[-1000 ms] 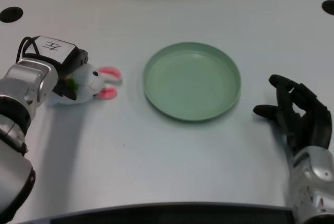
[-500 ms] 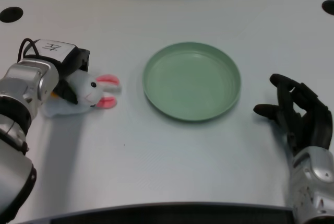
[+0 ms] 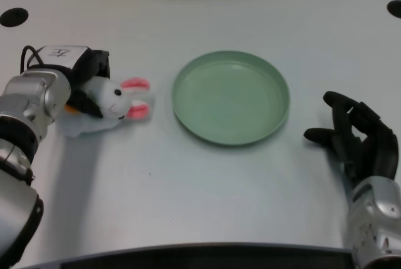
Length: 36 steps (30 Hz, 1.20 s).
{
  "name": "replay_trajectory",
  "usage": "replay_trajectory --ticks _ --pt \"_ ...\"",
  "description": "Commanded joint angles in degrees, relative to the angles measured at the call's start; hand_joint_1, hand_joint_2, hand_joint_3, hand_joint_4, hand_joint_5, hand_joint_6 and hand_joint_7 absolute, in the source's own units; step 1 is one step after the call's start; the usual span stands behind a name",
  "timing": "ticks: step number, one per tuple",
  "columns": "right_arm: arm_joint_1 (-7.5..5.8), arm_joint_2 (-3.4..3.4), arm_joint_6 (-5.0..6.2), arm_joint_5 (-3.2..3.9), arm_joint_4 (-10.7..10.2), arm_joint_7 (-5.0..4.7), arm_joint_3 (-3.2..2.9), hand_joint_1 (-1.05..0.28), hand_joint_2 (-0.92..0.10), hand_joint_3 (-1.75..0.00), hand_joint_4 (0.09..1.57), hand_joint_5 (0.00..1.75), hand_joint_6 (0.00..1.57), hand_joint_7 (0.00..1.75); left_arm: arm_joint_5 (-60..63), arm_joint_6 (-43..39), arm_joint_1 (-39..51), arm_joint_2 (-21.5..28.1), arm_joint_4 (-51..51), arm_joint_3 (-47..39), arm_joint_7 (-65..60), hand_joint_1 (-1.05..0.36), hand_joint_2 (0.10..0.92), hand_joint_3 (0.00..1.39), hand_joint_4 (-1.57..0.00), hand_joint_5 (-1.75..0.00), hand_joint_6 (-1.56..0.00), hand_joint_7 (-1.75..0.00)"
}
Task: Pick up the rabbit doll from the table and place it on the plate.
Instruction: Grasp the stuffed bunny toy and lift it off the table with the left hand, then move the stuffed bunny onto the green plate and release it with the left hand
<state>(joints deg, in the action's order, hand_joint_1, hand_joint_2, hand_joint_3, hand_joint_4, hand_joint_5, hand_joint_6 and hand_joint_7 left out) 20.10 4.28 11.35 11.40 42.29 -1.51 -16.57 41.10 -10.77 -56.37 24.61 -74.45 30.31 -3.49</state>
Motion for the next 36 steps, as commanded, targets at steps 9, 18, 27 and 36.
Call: replay_trajectory --ticks 9,18,27,36 --pt "1.07 0.20 1.42 -0.70 2.27 -0.29 0.29 -0.33 -0.92 -0.24 0.79 1.10 0.82 0.48 -5.11 -7.11 -0.89 2.39 5.46 -6.04 -2.29 -0.06 0.906 0.11 -0.74 -1.75 -0.51 -1.75" --pt "1.31 0.22 1.56 -0.52 2.70 -0.41 0.25 -0.31 -0.92 -0.24 0.78 1.07 0.81 0.47 -5.00 -10.34 -2.49 0.86 9.34 -6.40 -2.41 -0.05 0.888 0.10 -0.81 -1.75 -0.59 -1.75" --pt "1.19 -0.13 2.18 -0.16 2.50 0.10 0.36 -0.31 -0.92 -0.25 0.79 1.08 0.81 0.48 -1.99 -9.33 -5.29 -3.70 9.58 -3.33 -3.00 -0.11 0.857 0.07 -0.79 -1.75 -0.61 -1.75" --pt "0.72 -0.24 1.41 -0.49 1.46 -0.37 0.78 -0.32 -0.92 -0.25 0.79 1.08 0.81 0.48 -1.21 -7.87 -8.23 -11.28 7.09 -1.36 -3.71 -0.11 0.889 0.06 -0.73 -1.73 -0.62 -1.58"
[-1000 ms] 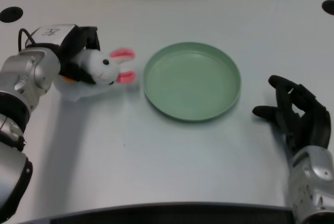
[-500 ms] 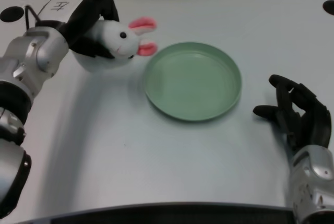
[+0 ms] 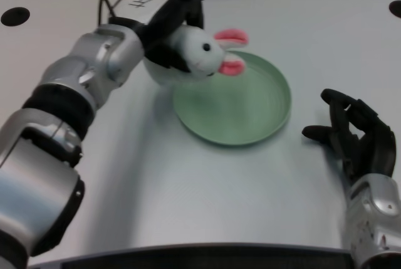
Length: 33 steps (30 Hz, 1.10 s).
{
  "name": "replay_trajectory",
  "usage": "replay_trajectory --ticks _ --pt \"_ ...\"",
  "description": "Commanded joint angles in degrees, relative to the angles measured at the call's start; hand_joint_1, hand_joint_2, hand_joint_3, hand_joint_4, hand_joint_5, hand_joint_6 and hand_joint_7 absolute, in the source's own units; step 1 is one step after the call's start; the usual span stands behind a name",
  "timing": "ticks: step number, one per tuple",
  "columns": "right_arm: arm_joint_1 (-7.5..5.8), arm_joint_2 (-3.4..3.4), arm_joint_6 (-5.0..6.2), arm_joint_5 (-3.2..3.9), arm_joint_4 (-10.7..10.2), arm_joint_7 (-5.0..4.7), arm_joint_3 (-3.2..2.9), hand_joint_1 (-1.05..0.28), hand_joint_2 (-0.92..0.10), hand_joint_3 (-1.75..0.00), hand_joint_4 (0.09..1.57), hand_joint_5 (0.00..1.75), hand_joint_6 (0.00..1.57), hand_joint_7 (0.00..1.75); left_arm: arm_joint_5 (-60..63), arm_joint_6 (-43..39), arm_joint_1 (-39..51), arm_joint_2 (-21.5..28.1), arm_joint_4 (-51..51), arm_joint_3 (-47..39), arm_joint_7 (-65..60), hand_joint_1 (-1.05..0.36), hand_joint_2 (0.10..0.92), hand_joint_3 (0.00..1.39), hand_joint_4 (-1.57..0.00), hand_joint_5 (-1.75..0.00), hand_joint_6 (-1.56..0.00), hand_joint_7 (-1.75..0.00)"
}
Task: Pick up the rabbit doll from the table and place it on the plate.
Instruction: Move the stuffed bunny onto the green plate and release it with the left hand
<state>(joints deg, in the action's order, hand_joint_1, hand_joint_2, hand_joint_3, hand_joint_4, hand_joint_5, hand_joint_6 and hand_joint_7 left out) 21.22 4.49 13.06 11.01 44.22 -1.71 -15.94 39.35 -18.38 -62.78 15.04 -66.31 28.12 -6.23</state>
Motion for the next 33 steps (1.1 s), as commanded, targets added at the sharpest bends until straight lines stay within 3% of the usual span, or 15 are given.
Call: replay_trajectory --ticks 1,5,8,14,16,21,27,28,29,33 --pt "-0.41 -0.43 -0.53 -0.03 -0.51 -0.18 0.15 -0.32 -0.92 -0.25 0.79 1.08 0.81 0.48 0.67 -0.49 -2.03 -2.42 -1.45 1.10 -1.52 -0.10 0.904 0.07 -0.77 -1.74 -0.62 -1.68" --pt "-0.65 -0.63 -1.03 -0.04 -1.23 -0.47 0.31 -0.32 -0.92 -0.25 0.80 1.09 0.81 0.47 1.30 0.91 -3.30 -4.71 -3.38 2.16 -0.80 -0.07 0.913 0.07 -0.82 -1.75 -0.63 -1.74" --pt "-0.81 -0.79 -0.65 0.23 -1.33 -0.07 0.30 -0.32 -0.92 -0.25 0.79 1.09 0.81 0.48 1.85 1.46 -4.00 -5.89 -4.55 3.01 -0.73 -0.04 0.892 0.06 -0.82 -1.75 -0.64 -1.75" --pt "-1.03 -1.20 -0.78 0.33 -1.63 -0.46 0.19 -0.33 -0.92 -0.24 0.79 1.09 0.82 0.48 1.35 1.22 -3.91 -7.70 -6.33 3.26 -1.16 -0.07 0.904 0.08 -0.86 -1.75 -0.69 -1.75" --pt "-1.28 -1.32 -0.63 0.64 -1.86 0.07 0.09 -0.33 -0.92 -0.23 0.80 1.09 0.82 0.48 1.61 1.66 -3.64 -8.45 -6.77 3.55 -1.58 -0.10 0.911 0.08 -0.86 -1.75 -0.68 -1.75" --pt "-1.96 -1.57 -1.07 0.35 -3.40 -0.13 0.34 -0.33 -0.92 -0.23 0.81 1.09 0.83 0.48 2.20 1.71 -3.20 -9.06 -7.50 4.29 -2.75 -0.12 0.910 0.09 -0.84 -1.75 -0.66 -1.75" --pt "-2.36 -1.67 -0.61 0.23 -3.71 0.18 0.46 -0.32 -0.92 -0.24 0.81 1.09 0.83 0.48 1.85 3.11 -3.64 -9.78 -8.04 4.60 0.68 -0.16 0.890 0.08 -0.75 -1.75 -0.59 -1.75" --pt "-2.40 -1.76 -1.03 0.13 -4.07 -0.15 0.53 -0.32 -0.92 -0.24 0.81 1.08 0.83 0.48 1.98 3.15 -3.67 -9.74 -8.01 4.74 1.18 -0.20 0.874 0.06 -0.68 -1.69 -0.56 -1.61" --pt "-2.43 -1.81 -1.30 0.13 -4.30 -0.31 0.54 -0.31 -0.92 -0.25 0.79 1.08 0.83 0.48 2.25 3.09 -3.69 -9.65 -7.98 4.99 1.49 -0.27 0.857 0.03 -0.68 -1.59 -0.58 -1.37" --pt "-2.45 -1.81 -1.54 0.08 -4.38 -0.41 0.53 -0.30 -0.92 -0.26 0.79 1.09 0.82 0.49 2.97 5.21 -4.37 -9.82 -8.34 6.15 5.34 -0.46 0.873 0.01 -0.56 -1.23 -0.56 -0.90"
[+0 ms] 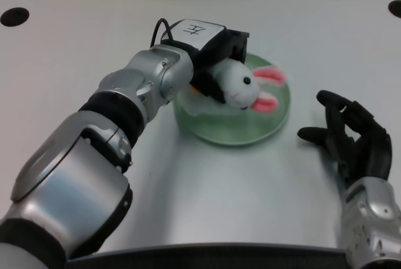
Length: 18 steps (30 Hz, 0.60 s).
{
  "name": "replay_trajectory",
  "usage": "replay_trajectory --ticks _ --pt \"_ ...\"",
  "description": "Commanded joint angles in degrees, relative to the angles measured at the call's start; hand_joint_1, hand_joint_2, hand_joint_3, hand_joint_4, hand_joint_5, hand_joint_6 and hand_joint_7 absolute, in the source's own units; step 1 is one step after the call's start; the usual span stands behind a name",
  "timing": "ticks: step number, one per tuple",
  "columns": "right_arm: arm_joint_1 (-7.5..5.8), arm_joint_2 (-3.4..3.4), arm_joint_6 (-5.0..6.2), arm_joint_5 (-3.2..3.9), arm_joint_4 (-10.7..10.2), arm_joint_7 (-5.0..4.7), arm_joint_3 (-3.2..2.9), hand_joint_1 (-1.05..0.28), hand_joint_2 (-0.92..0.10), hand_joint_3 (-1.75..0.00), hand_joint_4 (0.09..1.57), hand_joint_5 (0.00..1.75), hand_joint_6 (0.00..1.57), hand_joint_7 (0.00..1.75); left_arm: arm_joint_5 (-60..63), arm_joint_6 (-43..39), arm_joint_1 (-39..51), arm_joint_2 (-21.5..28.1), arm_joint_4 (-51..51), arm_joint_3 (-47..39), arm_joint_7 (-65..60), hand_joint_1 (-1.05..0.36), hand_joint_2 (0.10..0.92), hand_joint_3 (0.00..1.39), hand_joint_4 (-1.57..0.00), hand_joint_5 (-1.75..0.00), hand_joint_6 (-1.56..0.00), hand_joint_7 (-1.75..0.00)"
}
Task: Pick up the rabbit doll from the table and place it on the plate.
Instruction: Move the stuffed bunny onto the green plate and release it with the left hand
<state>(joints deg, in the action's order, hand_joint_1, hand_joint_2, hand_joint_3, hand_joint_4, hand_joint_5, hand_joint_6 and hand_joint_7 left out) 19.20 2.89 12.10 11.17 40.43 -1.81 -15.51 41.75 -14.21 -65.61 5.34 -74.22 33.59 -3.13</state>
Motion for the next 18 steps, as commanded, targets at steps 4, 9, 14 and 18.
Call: replay_trajectory --ticks 4,9,14,18 --pt "-0.42 -0.17 -0.41 0.12 -0.47 0.06 0.00 -0.31 -0.92 -0.26 0.78 1.09 0.82 0.49 0.17 1.40 -1.60 -0.11 -0.19 0.52 4.83 -0.68 0.867 0.00 -0.38 -0.50 -0.47 -0.19" --pt "-0.44 -0.19 -1.15 -0.15 -0.99 -0.59 0.08 -0.31 -0.92 -0.26 0.79 1.10 0.82 0.50 0.58 0.33 -1.34 0.24 0.08 0.88 5.15 -0.83 0.886 0.01 -0.11 -0.31 -0.24 -0.02" --pt "-0.24 -0.12 -0.56 0.16 -0.30 0.06 -0.03 -0.32 -0.92 -0.24 0.79 1.11 0.82 0.50 1.63 -0.82 -1.45 0.39 0.30 1.97 4.09 -1.02 0.918 0.02 0.00 -0.02 -0.02 0.00" --pt "-0.13 -0.25 -0.98 0.27 -0.44 -0.12 -0.11 -0.32 -0.92 -0.24 0.78 1.11 0.82 0.50 2.23 -2.03 -1.28 0.94 0.93 2.34 1.24 -1.05 0.921 0.08 0.00 0.00 0.00 0.00"
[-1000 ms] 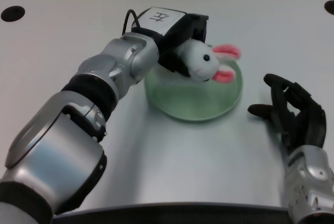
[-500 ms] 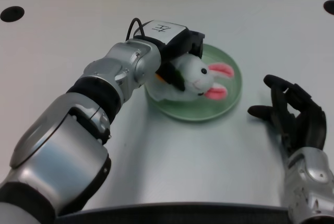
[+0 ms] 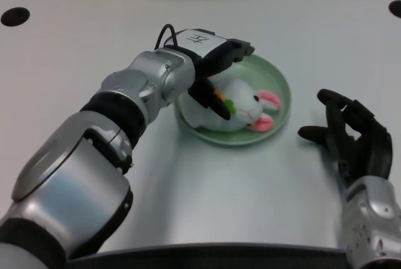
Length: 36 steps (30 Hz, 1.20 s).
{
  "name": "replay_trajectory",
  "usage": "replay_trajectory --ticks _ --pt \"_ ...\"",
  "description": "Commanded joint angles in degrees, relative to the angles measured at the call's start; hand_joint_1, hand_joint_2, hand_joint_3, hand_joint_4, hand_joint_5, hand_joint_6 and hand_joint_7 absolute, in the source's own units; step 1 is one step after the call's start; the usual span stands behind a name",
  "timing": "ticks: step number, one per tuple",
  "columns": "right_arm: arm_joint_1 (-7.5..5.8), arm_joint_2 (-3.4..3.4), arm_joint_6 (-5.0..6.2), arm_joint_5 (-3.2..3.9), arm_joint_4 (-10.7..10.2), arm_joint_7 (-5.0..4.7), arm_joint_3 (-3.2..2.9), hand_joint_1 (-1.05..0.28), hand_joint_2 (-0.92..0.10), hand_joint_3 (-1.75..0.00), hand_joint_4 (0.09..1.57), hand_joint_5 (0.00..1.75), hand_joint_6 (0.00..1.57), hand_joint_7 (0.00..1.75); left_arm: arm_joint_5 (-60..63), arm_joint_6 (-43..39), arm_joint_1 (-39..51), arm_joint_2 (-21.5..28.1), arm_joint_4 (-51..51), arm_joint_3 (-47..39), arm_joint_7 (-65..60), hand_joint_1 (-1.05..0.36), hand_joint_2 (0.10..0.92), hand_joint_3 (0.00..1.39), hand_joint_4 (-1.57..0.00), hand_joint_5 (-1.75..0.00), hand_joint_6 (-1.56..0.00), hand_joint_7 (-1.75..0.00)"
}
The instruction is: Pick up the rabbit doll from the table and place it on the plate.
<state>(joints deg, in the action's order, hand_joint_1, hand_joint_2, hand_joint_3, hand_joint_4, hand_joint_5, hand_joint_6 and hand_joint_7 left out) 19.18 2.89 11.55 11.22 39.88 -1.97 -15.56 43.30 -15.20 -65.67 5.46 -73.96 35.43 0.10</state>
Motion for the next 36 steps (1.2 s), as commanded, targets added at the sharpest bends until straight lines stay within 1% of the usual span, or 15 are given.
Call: replay_trajectory --ticks 1,6,9,11,13,20,22,24,27,29,30,32,34,36 --pt "0.05 -0.29 -0.38 0.31 0.29 0.03 -0.14 -0.32 -0.92 -0.24 0.78 1.11 0.82 0.50 0.52 -1.71 -1.38 1.23 0.92 0.32 -2.26 -1.05 0.921 0.08 0.00 0.00 0.00 0.00" --pt "0.74 -0.20 -0.02 0.54 1.38 0.23 -0.45 -0.31 -0.92 -0.25 0.79 1.10 0.82 0.51 -0.39 -3.67 -2.57 3.59 2.46 -0.71 -1.65 -1.05 0.921 0.11 0.00 0.00 0.00 0.00" --pt "1.10 -0.06 -0.02 0.49 1.90 0.18 -0.50 -0.31 -0.92 -0.25 0.79 1.09 0.81 0.51 -1.31 -4.80 -2.67 5.13 3.38 -1.61 -0.87 -1.05 0.921 0.12 0.00 0.00 0.00 0.00" --pt "1.63 0.14 0.40 0.51 2.88 0.41 -0.64 -0.30 -0.92 -0.25 0.79 1.09 0.81 0.51 -3.05 -6.10 -2.61 7.35 4.51 -3.43 0.55 -1.05 0.921 0.12 0.00 0.00 0.00 0.00" --pt "1.91 0.22 0.68 0.43 3.36 0.51 -0.70 -0.30 -0.92 -0.26 0.79 1.08 0.81 0.51 -4.08 -6.33 -2.45 8.60 5.47 -4.49 2.01 -1.05 0.921 0.12 0.00 0.00 0.00 0.00" --pt "2.45 0.40 0.70 0.02 4.04 0.27 -0.67 -0.31 -0.92 -0.25 0.79 1.07 0.81 0.52 -10.44 -7.30 1.44 13.35 9.63 -10.01 9.68 -1.01 0.921 0.08 -0.02 -0.01 -0.06 -0.03" --pt "2.42 0.43 0.46 -0.20 3.93 -0.02 -0.58 -0.31 -0.92 -0.25 0.79 1.07 0.81 0.52 -12.95 -6.95 4.18 15.17 12.12 -12.25 11.30 -1.00 0.921 0.08 -0.04 -0.02 -0.09 -0.04" --pt "2.41 0.36 0.11 -0.12 3.76 -0.12 -0.65 -0.32 -0.92 -0.25 0.80 1.07 0.81 0.52 -15.53 -7.22 7.05 16.63 14.70 -14.60 12.36 -0.96 0.921 0.08 -0.08 -0.04 -0.12 -0.06" --pt "2.33 0.26 0.09 -0.15 3.68 -0.31 -0.66 -0.32 -0.92 -0.25 0.80 1.07 0.80 0.51 -17.98 -7.67 11.55 18.97 19.23 -17.20 13.04 -0.89 0.920 0.05 -0.11 -0.06 -0.15 -0.07" --pt "2.32 0.24 -0.16 -0.15 3.57 -0.49 -0.64 -0.32 -0.92 -0.24 0.80 1.07 0.80 0.51 -18.88 -7.66 13.96 20.12 21.80 -18.39 13.22 -0.84 0.921 0.05 -0.12 -0.08 -0.18 -0.07" --pt "2.28 0.25 -0.36 -0.37 3.37 -0.76 -0.49 -0.32 -0.92 -0.24 0.80 1.07 0.80 0.51 -20.40 -8.22 15.85 20.54 22.77 -19.76 13.26 -0.83 0.921 0.05 -0.13 -0.08 -0.19 -0.08" --pt "2.07 0.25 0.31 -0.61 3.32 -0.69 -0.26 -0.32 -0.92 -0.25 0.79 1.07 0.79 0.50 -25.59 -9.45 20.24 20.31 24.15 -23.69 14.13 -0.72 0.921 0.10 -0.16 -0.11 -0.23 -0.09" --pt "1.95 0.22 0.71 -0.64 3.33 -0.61 -0.19 -0.32 -0.92 -0.25 0.78 1.08 0.80 0.50 -27.80 -9.74 22.22 20.12 25.18 -25.30 14.75 -0.68 0.921 0.14 -0.18 -0.12 -0.25 -0.08" --pt "1.75 0.32 0.99 -0.76 3.40 -0.42 -0.04 -0.32 -0.92 -0.24 0.78 1.08 0.80 0.51 -30.92 -9.79 26.42 19.31 27.89 -27.46 15.03 -0.65 0.921 0.16 -0.21 -0.15 -0.25 -0.08"
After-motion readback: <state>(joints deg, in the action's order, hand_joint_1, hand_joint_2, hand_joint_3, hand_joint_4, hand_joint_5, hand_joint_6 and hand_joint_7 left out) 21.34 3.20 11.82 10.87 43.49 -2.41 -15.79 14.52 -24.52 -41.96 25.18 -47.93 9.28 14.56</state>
